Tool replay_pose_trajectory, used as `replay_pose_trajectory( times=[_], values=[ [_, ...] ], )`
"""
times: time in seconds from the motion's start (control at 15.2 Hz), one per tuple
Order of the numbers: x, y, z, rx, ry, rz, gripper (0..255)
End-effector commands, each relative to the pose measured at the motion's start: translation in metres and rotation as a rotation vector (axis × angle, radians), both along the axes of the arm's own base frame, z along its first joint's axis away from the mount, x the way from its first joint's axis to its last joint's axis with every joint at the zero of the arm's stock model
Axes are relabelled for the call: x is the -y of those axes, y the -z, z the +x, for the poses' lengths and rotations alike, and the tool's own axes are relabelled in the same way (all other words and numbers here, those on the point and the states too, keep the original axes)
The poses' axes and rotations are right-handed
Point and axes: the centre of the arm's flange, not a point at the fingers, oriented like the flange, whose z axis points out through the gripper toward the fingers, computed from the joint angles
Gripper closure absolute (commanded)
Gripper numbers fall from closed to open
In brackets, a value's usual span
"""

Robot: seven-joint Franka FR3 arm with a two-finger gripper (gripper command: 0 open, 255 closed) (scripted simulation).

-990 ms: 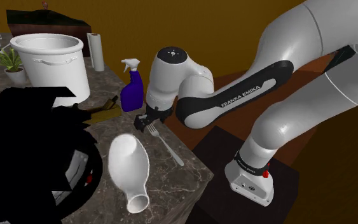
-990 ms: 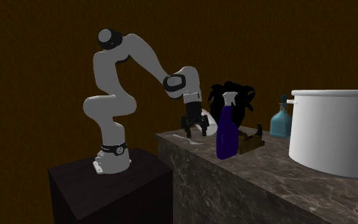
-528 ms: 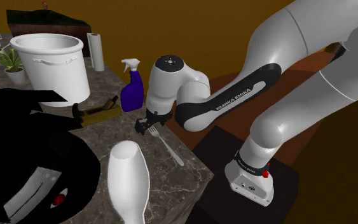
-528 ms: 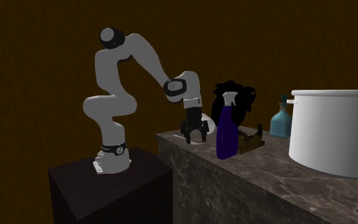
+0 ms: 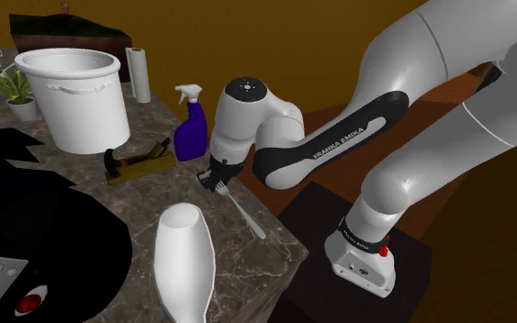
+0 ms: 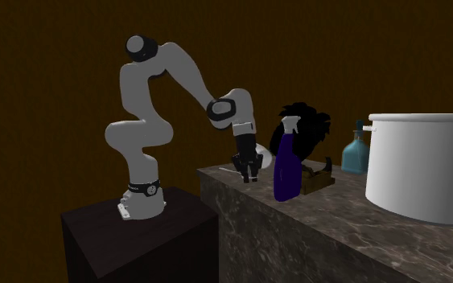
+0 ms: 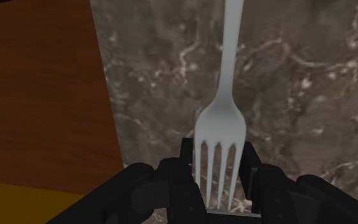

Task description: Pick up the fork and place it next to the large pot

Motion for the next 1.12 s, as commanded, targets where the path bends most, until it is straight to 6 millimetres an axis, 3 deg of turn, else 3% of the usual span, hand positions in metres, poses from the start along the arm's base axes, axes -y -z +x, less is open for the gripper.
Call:
replay_pose_trajectory(
  times=[0.0, 0.33, 1.06],
  values=[
    [0.003, 0.005, -0.003, -0.017, 0.006, -0.010, 255],
    [0.003, 0.006, 0.000, -0.017, 0.006, -0.010, 255],
    [0.003, -0.052, 0.000, -0.017, 0.006, -0.010, 255]
  ],
)
